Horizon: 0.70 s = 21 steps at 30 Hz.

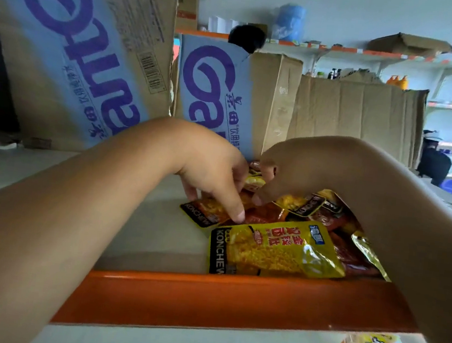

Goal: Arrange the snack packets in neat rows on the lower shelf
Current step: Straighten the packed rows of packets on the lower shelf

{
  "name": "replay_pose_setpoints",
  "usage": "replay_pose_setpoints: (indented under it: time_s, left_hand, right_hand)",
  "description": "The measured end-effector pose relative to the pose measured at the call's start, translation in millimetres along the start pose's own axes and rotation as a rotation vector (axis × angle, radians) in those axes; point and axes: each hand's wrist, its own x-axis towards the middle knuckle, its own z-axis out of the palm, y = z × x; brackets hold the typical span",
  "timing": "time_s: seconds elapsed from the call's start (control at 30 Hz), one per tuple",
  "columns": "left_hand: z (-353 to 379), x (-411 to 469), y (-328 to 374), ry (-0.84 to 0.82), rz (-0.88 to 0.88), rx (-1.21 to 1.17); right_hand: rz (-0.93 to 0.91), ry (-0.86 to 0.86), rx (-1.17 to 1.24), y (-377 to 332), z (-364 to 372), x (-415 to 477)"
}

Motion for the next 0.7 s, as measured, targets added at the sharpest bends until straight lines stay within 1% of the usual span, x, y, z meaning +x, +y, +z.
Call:
replay_pose_setpoints:
  time_s: [0.07, 0.17, 0.23, 0.3, 0.37, 0.5, 0.6, 0.7]
  left_hand:
    - [-4, -3, -7, 0.012, -0.001, 0.04]
    - [-10, -9, -12, 0.094, -0.014, 0.17]
    - [-13, -18, -16, 0.192, -0.013, 0.244]
    - [-13, -33, -26, 0.338, -0.008, 0.293]
    - [-9, -55, -45, 0.451, 0.014, 0.248]
    - [6, -114, -112, 0.585, 0.018, 0.035]
    - [19, -166, -179, 0.73, -0.035, -0.091]
    - [37, -212, -244, 0.81, -0.089, -0.187]
  right_hand:
    - [-0.003, -0.015, 0.04, -1, -5, -1]
    - [0.044, 0.105, 0.089, -9, -5, -3]
    - [0.091, 0.207, 0.12, -19, -2, -3]
    - [0.107, 0.288, 0.167, -33, -2, -6]
    - [0.115, 0.351, 0.274, -52, -3, -11]
    - [0.111, 0.493, 0.433, -112, 0, -14]
    - [0.079, 0.595, 0.524, -179, 3, -8]
    - [0.018, 0.621, 0.577, -252, 4, 2]
